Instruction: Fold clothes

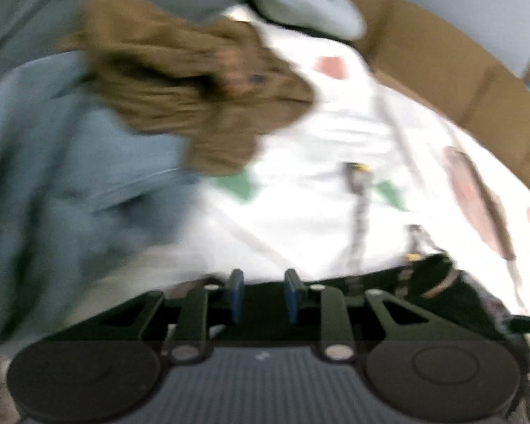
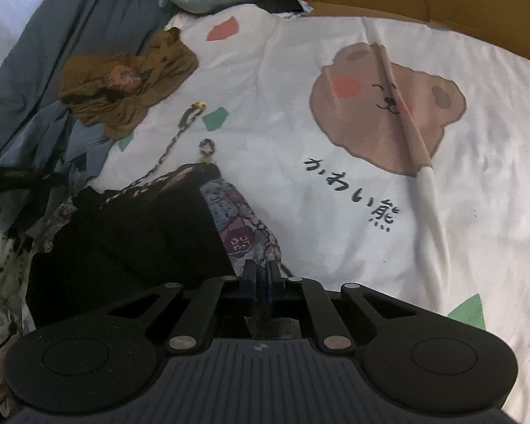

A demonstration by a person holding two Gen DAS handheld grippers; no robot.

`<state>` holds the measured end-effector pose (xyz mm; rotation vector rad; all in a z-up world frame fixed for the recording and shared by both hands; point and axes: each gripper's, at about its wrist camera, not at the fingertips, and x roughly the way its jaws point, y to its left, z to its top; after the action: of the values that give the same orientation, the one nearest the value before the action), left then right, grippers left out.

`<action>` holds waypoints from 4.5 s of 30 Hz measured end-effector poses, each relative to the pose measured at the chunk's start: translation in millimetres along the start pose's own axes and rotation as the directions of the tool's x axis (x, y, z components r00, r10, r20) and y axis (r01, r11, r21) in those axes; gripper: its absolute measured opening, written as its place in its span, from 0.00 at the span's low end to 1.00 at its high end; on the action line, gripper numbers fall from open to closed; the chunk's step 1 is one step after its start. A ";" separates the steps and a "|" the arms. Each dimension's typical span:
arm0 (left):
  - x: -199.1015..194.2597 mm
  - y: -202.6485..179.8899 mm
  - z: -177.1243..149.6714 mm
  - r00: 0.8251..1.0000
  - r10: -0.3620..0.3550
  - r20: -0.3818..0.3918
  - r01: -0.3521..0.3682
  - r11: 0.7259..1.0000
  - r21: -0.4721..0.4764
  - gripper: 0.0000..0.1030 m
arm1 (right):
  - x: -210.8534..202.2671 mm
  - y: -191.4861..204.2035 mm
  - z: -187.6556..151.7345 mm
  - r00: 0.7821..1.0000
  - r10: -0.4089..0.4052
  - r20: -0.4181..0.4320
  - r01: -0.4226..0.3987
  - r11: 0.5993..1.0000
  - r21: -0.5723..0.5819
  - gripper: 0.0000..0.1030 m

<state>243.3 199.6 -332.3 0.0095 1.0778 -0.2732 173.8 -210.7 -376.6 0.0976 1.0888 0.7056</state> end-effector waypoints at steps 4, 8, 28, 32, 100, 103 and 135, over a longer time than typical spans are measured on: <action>28.6 -44.0 3.8 0.994 -0.104 -0.035 0.107 0.990 0.090 0.27 | 6.1 4.3 -6.3 1.000 0.002 -0.022 -0.002 1.000 -0.008 0.03; 52.3 -79.4 7.1 0.983 -0.171 -0.071 0.180 0.972 0.153 0.27 | 9.9 2.8 -9.4 0.999 -0.003 -0.035 0.003 1.000 -0.005 0.03; 98.1 -110.5 1.2 0.982 -0.127 -0.138 0.163 0.942 0.294 0.02 | 9.2 -2.0 -12.0 0.999 0.008 -0.045 -0.008 1.000 0.003 0.05; 78.7 -101.0 9.9 0.995 -0.099 -0.020 0.101 0.962 0.254 0.02 | 9.5 -3.8 -12.2 0.999 0.006 -0.048 -0.006 1.000 0.010 0.05; 145.2 -93.0 71.6 1.000 -0.031 0.002 0.029 0.955 0.294 0.03 | 11.9 -6.1 -13.0 0.998 -0.004 -0.059 0.004 1.000 0.003 0.06; 130.3 -94.9 73.1 0.998 -0.056 0.019 0.048 0.952 0.303 0.02 | 10.9 -6.1 -13.4 0.998 -0.005 -0.058 0.005 1.000 0.003 0.07; -70.2 -104.8 -29.9 0.961 -0.243 -0.131 0.275 0.874 0.400 0.02 | -2.0 -11.4 -11.2 1.000 -0.006 -0.001 0.006 0.999 0.054 0.34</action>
<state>162.7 117.6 -272.4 0.2609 1.0800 -0.7497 169.3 -223.7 -385.0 0.1399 1.1089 0.6716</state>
